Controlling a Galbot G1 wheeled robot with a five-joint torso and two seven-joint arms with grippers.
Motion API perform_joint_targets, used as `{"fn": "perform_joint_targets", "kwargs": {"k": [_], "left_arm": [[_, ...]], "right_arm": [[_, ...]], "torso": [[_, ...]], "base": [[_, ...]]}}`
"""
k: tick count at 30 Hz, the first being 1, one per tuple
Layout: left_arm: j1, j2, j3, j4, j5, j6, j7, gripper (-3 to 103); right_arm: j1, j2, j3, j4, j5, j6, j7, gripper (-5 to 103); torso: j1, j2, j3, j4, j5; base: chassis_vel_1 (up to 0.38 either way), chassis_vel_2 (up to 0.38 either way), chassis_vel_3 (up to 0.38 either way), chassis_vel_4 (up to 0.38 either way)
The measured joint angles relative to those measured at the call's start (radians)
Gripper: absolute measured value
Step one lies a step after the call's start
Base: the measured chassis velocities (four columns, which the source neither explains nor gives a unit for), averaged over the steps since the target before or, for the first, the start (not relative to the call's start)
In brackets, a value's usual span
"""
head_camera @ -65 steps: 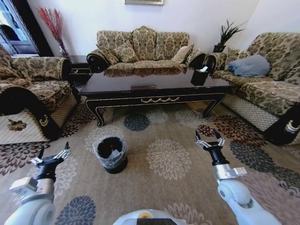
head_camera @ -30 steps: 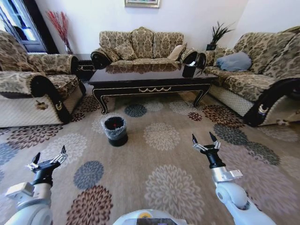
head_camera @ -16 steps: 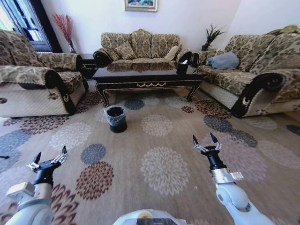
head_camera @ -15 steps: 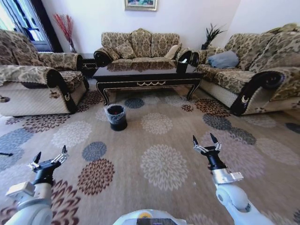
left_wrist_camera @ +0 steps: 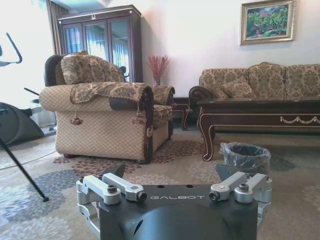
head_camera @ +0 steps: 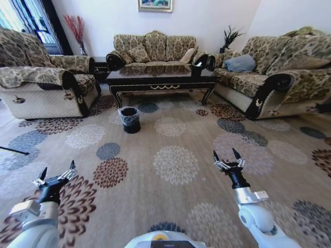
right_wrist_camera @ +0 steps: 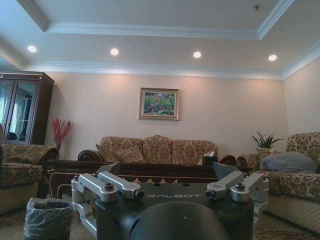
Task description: Move to the front of the table and pick up the trash from the floor, then place it into the trash bin.
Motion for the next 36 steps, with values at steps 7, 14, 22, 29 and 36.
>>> {"fn": "perform_joint_targets", "kwargs": {"k": [7, 14, 22, 29, 36], "left_arm": [[0.001, -0.002, 0.008, 0.0, 0.008, -0.001, -0.001, 100], [0.003, -0.005, 0.009, -0.005, 0.009, -0.002, -0.001, 100], [0.009, -0.01, 0.009, -0.017, 0.008, -0.002, 0.0, 100], [0.021, -0.009, 0.013, -0.034, -0.006, 0.018, 0.017, 100], [0.024, -0.012, 0.031, -0.037, 0.008, 0.03, 0.028, 100]], "right_arm": [[0.001, 0.006, 0.001, -0.003, 0.001, 0.014, -0.008, 100], [-0.009, 0.013, 0.009, -0.003, -0.002, 0.018, -0.021, 100], [-0.023, 0.016, 0.019, 0.005, -0.003, 0.021, -0.047, 100], [-0.027, 0.019, 0.02, 0.003, -0.003, 0.033, -0.055, 100], [-0.027, 0.019, 0.022, -0.002, -0.004, 0.037, -0.056, 100]], "torso": [[0.001, 0.0, 0.001, 0.0002, 0.0], [0.001, 0.0, 0.001, 0.0002, -0.0002], [0.001, 0.0, 0.001, 0.0002, -0.0004], [0.0, 0.0, 0.0, 0.0001, -0.0003], [0.0, 0.0, 0.0, 0.0, -0.0003]], "base": [[0.076, -0.041, -0.074, 0.056], [-0.02, 0.028, 0.026, -0.02], [0.0, 0.0, 0.0, 0.0], [0.038, -0.038, -0.045, 0.044], [0.024, -0.035, -0.028, 0.026]]}}
